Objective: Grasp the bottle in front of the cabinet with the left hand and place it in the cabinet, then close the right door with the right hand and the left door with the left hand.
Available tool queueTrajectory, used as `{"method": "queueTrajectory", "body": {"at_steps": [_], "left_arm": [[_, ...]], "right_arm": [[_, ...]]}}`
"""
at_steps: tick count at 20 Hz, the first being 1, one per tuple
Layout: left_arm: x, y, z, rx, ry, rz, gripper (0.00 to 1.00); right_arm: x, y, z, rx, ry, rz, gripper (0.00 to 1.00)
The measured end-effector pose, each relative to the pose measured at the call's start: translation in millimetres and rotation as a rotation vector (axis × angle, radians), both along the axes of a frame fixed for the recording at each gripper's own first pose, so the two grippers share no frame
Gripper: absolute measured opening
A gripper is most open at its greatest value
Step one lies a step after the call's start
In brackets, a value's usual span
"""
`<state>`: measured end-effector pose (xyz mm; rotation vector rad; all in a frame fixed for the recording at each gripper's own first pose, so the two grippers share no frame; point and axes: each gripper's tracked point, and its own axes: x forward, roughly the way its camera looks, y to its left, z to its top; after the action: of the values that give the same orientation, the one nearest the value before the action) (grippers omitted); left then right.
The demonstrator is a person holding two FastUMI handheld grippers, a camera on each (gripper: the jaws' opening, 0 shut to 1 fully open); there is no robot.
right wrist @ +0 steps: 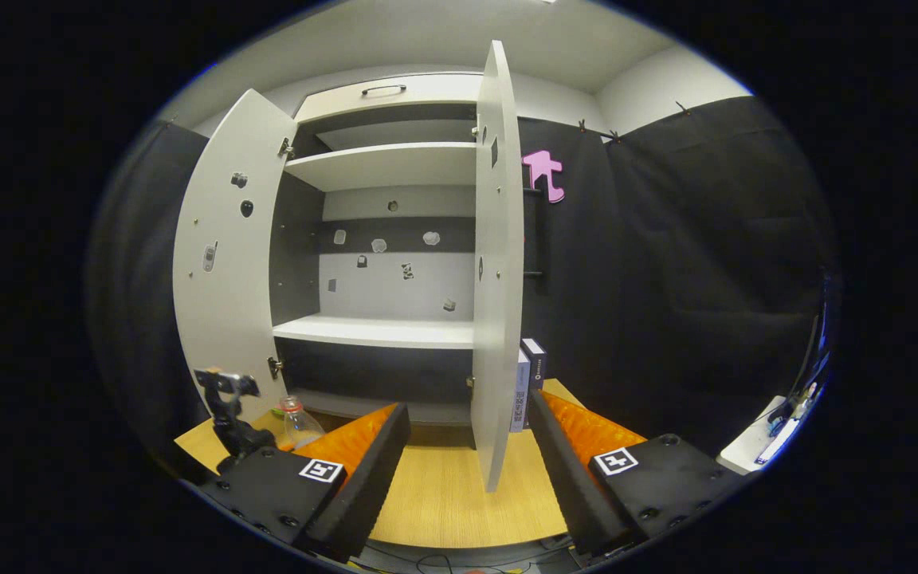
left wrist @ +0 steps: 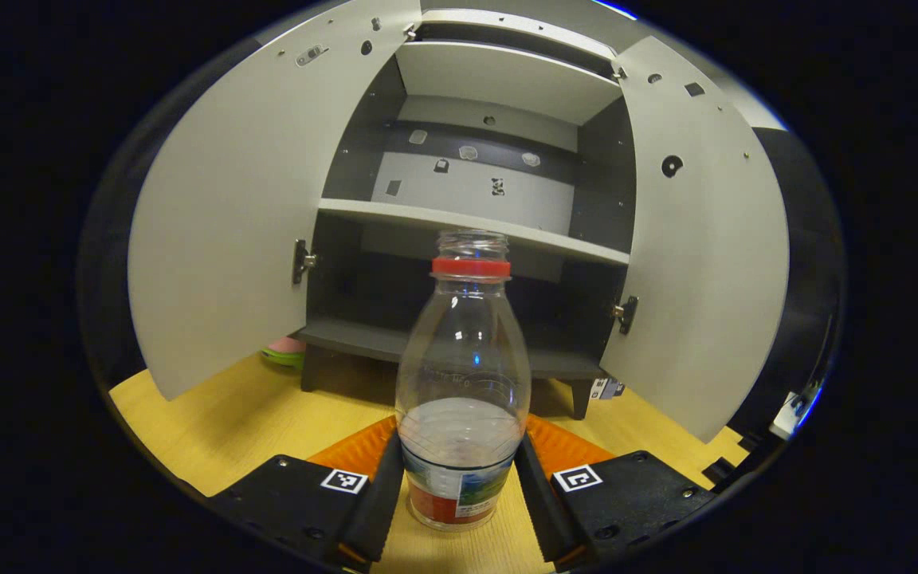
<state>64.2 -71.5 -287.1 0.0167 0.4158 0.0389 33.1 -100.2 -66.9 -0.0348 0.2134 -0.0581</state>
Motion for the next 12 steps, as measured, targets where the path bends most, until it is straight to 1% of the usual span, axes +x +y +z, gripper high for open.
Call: {"method": "queueTrajectory", "body": {"at_steps": [3,6,7,8,11,12], "left_arm": [[-5.4,-0.5,74.7,0.007,-0.064,0.029,0.70],[-5.1,-4.0,144.7,0.054,-0.116,0.061,0.70],[-4.4,-11.3,167.0,0.053,-0.138,0.060,0.70],[-0.7,-18.9,189.9,0.051,-0.160,0.054,0.70],[24.3,-40.3,262.8,0.041,-0.247,0.039,0.70],[37.3,-47.8,282.8,0.030,-0.273,0.026,0.70]], "right_arm": [[3.1,-7.3,-5.1,0.022,-0.009,0.077,0.98],[1.8,-15.7,-7.1,0.055,-0.020,0.143,0.98],[1.9,-20.8,-8.5,0.068,-0.022,0.158,0.89],[0.8,-25.2,-10.3,0.080,-0.021,0.173,0.98],[-0.3,-42.8,-15.6,0.094,-0.021,0.186,0.98],[1.4,-51.3,-17.0,0.088,-0.020,0.173,0.89]]}}
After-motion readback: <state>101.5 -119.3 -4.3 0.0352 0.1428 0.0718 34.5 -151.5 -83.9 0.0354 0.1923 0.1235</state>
